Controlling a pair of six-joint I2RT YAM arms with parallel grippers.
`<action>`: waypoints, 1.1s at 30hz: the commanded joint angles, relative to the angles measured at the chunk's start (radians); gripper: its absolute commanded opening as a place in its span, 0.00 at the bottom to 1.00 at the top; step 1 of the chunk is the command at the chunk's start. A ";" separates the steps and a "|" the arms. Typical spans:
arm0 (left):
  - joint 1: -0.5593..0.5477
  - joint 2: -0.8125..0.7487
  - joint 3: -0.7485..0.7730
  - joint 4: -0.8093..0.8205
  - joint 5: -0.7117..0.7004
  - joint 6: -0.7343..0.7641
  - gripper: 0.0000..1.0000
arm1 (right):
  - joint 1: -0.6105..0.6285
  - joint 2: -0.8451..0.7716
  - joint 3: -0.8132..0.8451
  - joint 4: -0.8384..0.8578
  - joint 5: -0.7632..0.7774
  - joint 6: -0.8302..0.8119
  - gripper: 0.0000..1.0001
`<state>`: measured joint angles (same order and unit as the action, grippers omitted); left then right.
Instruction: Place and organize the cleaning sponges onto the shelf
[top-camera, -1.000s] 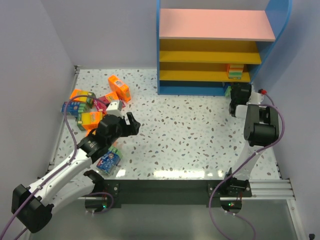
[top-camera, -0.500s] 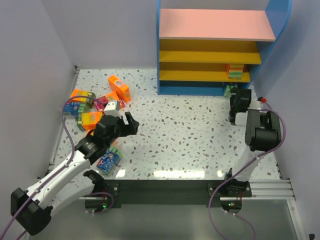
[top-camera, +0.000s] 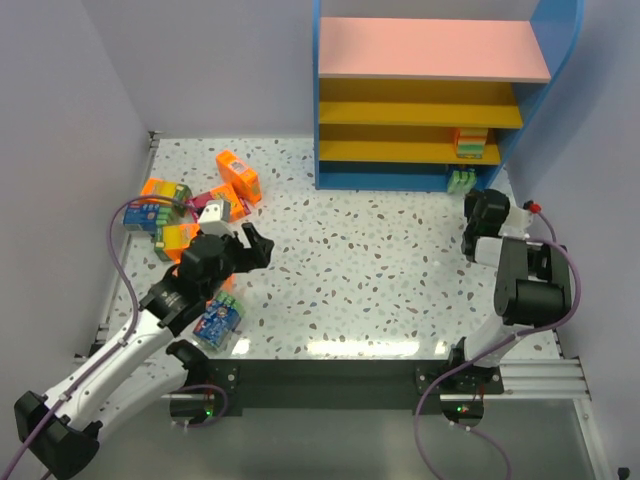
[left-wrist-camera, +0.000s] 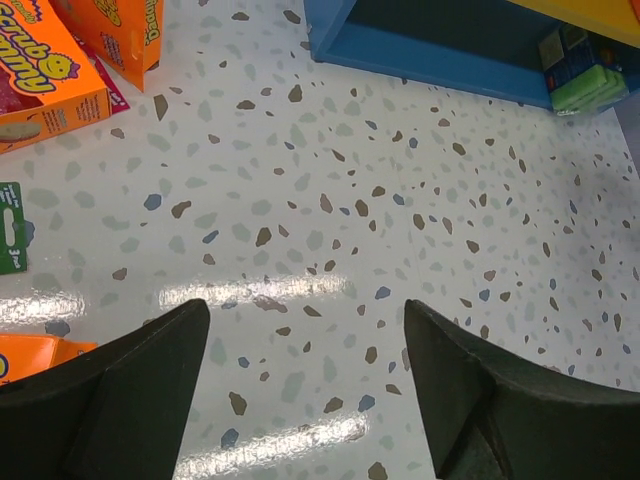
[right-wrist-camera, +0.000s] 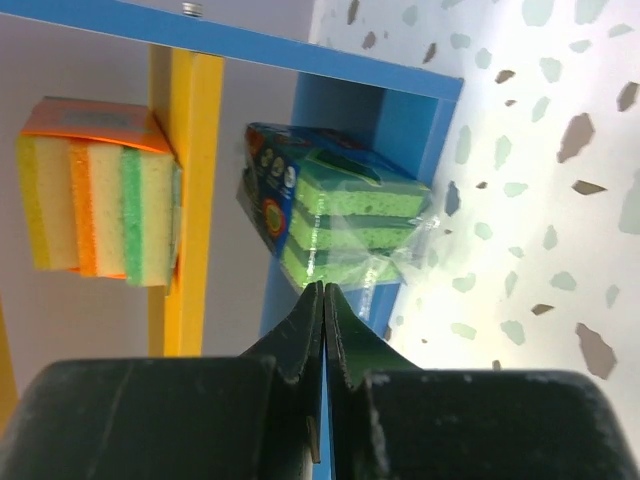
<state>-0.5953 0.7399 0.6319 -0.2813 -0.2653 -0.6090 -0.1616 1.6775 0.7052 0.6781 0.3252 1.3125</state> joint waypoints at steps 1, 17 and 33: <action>0.008 -0.022 -0.006 -0.006 -0.014 -0.003 0.84 | -0.009 0.001 0.016 -0.046 -0.030 0.014 0.00; 0.009 -0.005 -0.026 0.005 -0.029 0.006 0.84 | -0.009 0.286 0.218 0.044 -0.086 0.045 0.00; 0.015 0.013 -0.017 0.001 -0.060 0.017 0.84 | -0.010 0.338 0.252 0.122 -0.126 0.047 0.00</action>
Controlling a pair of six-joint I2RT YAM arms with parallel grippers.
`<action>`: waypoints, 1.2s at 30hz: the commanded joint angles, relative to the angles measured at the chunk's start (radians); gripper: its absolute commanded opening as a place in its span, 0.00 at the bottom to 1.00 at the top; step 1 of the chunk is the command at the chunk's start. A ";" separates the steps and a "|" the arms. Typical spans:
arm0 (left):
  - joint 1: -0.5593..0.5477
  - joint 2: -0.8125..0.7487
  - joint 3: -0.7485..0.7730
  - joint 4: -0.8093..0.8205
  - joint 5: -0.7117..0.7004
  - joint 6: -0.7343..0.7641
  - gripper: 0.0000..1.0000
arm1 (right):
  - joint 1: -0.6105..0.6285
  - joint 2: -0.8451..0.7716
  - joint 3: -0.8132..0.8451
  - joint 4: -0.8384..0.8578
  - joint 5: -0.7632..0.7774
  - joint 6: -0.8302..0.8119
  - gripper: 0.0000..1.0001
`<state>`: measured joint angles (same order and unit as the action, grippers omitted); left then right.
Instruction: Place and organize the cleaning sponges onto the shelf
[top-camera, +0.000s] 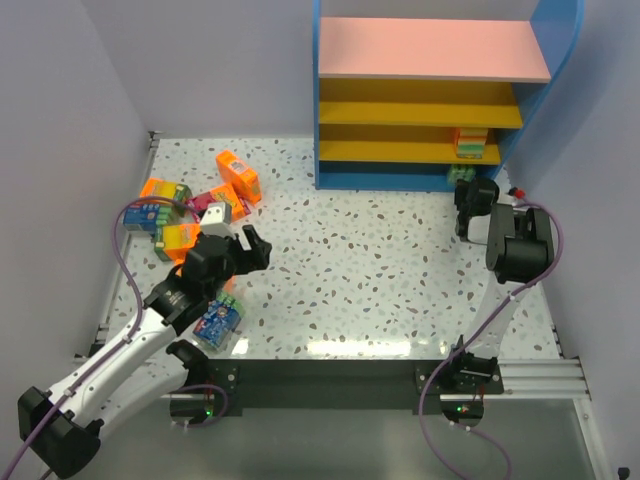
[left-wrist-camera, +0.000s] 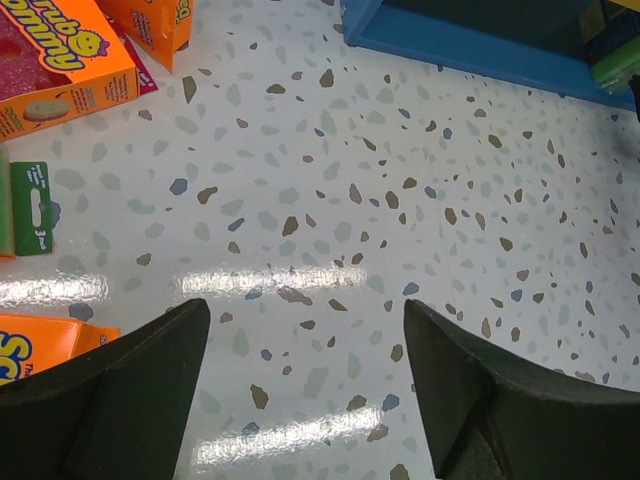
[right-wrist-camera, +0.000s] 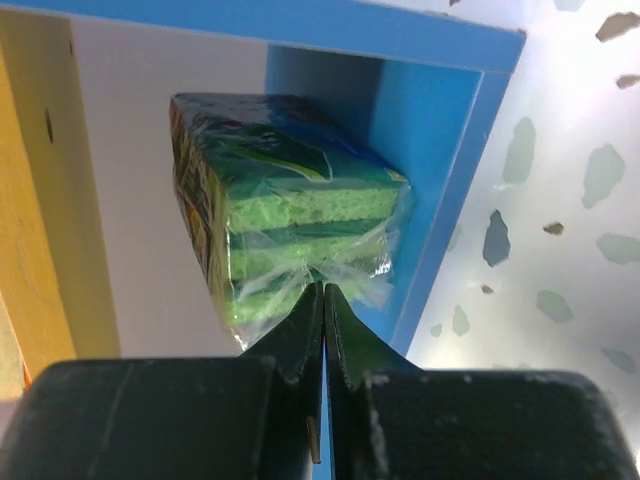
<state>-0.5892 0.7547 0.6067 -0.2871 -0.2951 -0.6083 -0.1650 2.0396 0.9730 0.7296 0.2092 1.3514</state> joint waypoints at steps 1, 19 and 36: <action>0.011 0.000 0.008 -0.003 -0.036 0.015 0.84 | -0.005 -0.038 -0.057 0.086 -0.017 0.006 0.00; 0.017 0.012 0.044 -0.220 -0.200 -0.071 1.00 | 0.077 -0.788 -0.306 -0.525 -0.422 -0.375 0.68; 0.017 0.188 0.030 -0.391 -0.178 -0.257 1.00 | 0.493 -0.961 -0.356 -0.811 -0.499 -0.572 0.93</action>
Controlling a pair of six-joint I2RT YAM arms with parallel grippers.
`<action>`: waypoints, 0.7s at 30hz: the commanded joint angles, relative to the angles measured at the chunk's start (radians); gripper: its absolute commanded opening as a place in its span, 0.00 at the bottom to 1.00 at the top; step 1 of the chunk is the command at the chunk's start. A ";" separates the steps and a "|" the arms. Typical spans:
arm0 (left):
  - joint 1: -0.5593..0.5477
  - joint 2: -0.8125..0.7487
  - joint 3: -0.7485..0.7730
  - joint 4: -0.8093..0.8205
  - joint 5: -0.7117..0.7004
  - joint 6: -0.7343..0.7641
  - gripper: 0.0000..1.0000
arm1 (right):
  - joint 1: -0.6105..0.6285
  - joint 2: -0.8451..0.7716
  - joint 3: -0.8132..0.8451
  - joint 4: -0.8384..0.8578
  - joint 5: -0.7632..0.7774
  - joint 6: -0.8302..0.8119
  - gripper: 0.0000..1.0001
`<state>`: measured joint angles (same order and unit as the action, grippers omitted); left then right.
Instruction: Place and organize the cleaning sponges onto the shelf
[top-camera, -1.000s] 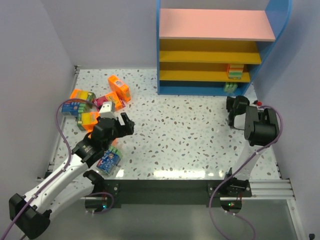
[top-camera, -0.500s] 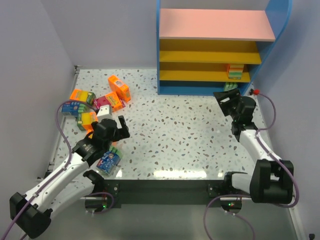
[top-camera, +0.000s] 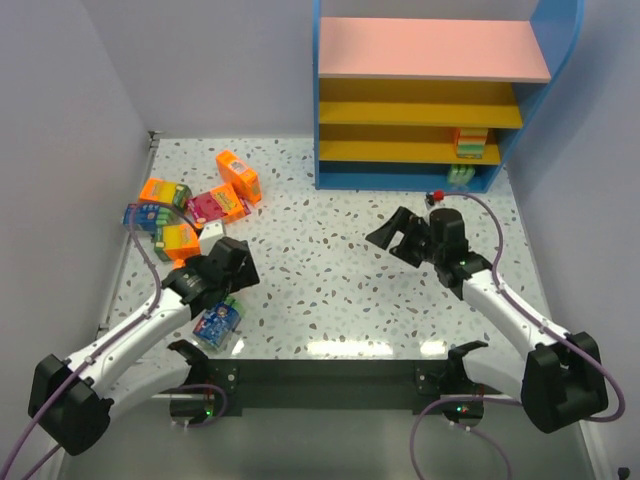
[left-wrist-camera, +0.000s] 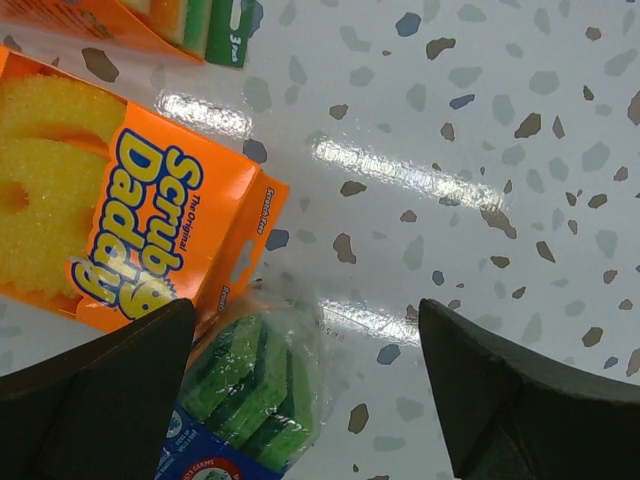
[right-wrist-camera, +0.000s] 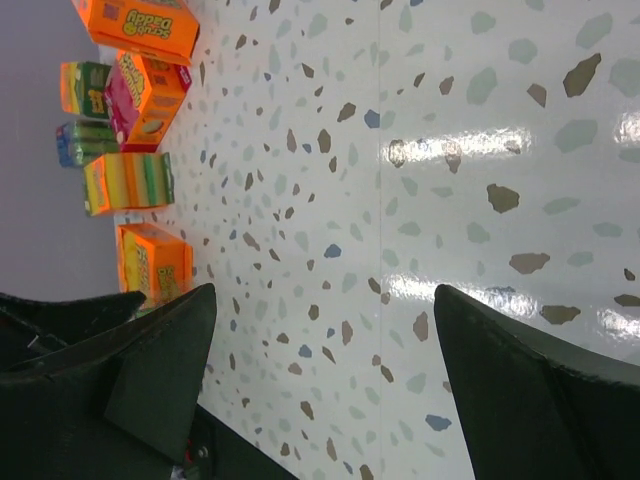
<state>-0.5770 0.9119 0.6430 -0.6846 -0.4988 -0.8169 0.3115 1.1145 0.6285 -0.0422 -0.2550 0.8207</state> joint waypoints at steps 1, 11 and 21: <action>0.005 0.056 -0.031 0.017 0.037 -0.051 0.98 | 0.020 -0.044 -0.018 -0.044 -0.038 -0.046 0.93; 0.005 0.078 -0.086 0.134 0.121 0.011 0.48 | 0.021 -0.042 -0.047 -0.065 -0.073 -0.081 0.92; 0.003 0.157 -0.014 0.439 0.410 0.159 0.00 | 0.021 -0.081 -0.004 -0.192 0.008 -0.117 0.91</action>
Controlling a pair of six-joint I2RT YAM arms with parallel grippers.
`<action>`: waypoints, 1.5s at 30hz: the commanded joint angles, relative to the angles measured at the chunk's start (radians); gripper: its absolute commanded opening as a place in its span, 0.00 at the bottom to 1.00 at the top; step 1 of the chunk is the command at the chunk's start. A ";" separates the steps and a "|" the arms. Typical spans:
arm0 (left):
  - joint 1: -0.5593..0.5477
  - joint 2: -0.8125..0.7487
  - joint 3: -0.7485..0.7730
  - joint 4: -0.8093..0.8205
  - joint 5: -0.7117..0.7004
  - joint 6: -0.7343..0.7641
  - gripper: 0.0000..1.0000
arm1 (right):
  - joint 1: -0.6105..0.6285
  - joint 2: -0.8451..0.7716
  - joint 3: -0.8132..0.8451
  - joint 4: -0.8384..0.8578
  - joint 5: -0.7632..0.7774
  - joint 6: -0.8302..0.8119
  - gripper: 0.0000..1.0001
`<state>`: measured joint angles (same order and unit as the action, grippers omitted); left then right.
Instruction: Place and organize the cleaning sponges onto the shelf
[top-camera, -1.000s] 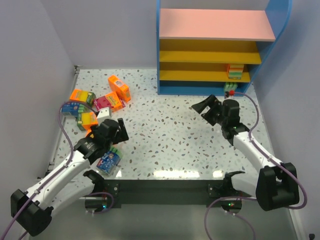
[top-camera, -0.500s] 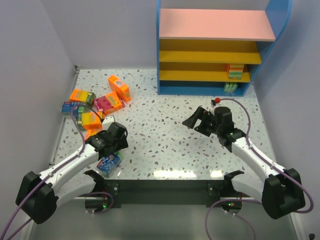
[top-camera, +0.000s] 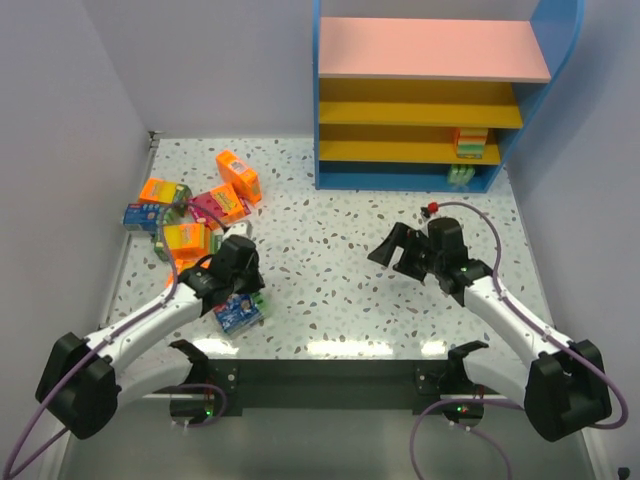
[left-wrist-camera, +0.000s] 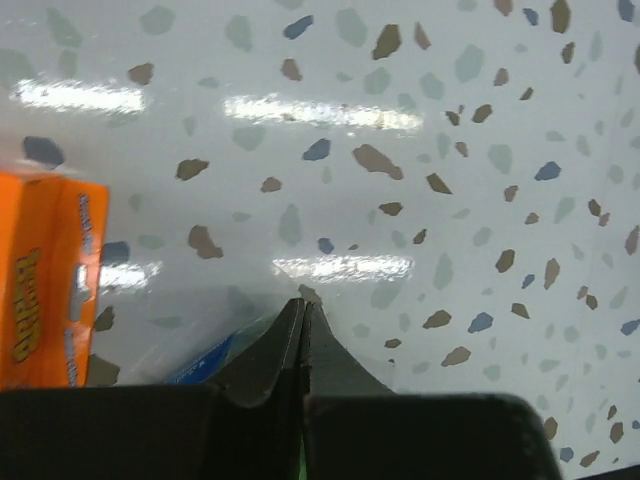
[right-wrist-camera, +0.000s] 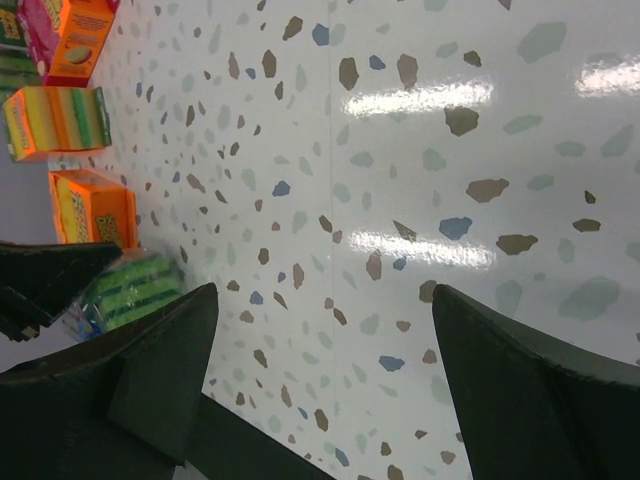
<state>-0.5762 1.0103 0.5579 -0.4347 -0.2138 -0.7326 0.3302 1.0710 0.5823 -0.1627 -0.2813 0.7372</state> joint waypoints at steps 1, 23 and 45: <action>0.003 0.085 0.085 0.217 0.149 0.091 0.00 | 0.003 -0.052 0.045 -0.089 0.063 -0.035 0.91; -0.085 0.665 0.590 0.501 0.407 0.308 0.78 | -0.016 -0.112 0.057 -0.187 0.211 -0.071 0.98; 0.061 0.290 0.134 0.570 0.358 0.263 0.14 | 0.067 0.243 0.186 0.150 -0.137 -0.131 0.91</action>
<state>-0.5175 1.2907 0.6956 0.0490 0.0956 -0.4873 0.3641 1.2804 0.6930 -0.0975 -0.3641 0.6144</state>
